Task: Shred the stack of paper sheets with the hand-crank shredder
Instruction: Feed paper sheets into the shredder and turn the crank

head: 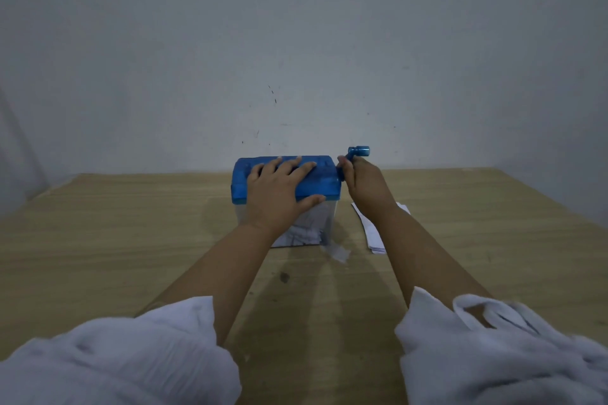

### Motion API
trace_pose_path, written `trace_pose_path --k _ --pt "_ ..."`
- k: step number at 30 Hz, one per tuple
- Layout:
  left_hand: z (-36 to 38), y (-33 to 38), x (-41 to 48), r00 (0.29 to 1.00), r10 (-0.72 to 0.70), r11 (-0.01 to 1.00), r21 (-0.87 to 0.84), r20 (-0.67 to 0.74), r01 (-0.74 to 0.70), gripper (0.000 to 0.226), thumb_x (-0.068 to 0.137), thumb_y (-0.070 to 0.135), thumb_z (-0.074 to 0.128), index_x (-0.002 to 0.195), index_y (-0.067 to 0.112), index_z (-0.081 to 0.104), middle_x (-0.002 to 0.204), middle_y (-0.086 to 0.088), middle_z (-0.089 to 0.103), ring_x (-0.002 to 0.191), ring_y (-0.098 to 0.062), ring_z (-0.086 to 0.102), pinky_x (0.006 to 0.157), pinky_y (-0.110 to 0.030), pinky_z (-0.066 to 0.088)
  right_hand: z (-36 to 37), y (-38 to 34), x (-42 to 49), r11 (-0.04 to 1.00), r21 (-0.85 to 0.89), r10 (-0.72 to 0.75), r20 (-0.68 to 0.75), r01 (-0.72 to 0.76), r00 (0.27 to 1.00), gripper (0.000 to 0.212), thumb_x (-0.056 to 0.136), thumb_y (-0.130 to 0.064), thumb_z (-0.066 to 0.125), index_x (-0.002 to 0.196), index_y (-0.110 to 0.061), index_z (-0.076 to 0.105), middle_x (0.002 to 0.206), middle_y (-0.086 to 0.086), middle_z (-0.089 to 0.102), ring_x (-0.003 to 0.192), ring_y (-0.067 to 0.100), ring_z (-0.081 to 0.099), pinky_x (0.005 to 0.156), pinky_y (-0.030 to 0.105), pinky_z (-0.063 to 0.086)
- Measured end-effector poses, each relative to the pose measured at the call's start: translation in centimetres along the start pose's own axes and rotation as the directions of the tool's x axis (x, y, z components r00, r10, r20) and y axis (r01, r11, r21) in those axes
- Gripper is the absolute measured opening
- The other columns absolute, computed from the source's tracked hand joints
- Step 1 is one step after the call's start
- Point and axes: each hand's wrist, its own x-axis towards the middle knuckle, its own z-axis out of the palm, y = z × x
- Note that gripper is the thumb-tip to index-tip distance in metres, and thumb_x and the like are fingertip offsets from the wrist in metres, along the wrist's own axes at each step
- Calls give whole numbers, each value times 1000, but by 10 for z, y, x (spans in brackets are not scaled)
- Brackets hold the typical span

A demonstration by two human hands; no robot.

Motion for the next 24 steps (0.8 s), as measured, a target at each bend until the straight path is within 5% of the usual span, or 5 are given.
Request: trace_pose_path --k 6,11,14,19,24 --pt "1 -1 -3 999 36 999 -23 -4 -36 80 74 80 21 143 41 32 150 11 34 139 -19 28 109 -36 12 -1 -6 13 992 -32 126 52 -124 991 50 103 -32 23 71 -5 50 68 6 49 68 20 45 55 24 29" --pt "-1 -1 1 999 22 1000 -13 26 -22 66 85 69 38 144 42 28 152 13 29 140 -16 22 110 -35 10 -4 -7 29 931 47 341 242 -362 908 43 102 -36 26 64 -20 36 65 11 44 57 21 41 53 27 33" --pt "0 -2 3 999 28 1000 -2 15 -28 65 85 69 37 144 42 27 152 14 28 140 -15 22 110 -34 9 -4 -6 28 756 286 480 369 -589 796 41 100 -37 33 69 -11 40 55 4 38 45 14 30 44 23 26" --pt "1 -2 2 1000 31 1000 4 -4 -31 66 85 69 36 144 42 27 152 13 28 140 -16 23 110 -35 9 -2 3 27 659 175 541 566 -732 622 37 91 -25 28 55 -18 32 45 -4 27 37 8 17 38 17 14" --pt "2 -2 2 999 15 999 38 30 -16 67 86 68 35 146 39 25 153 10 27 140 -19 22 113 -39 8 1 6 9 654 208 593 455 -727 664 57 98 -50 22 56 -15 38 43 -2 32 33 10 23 36 17 19"
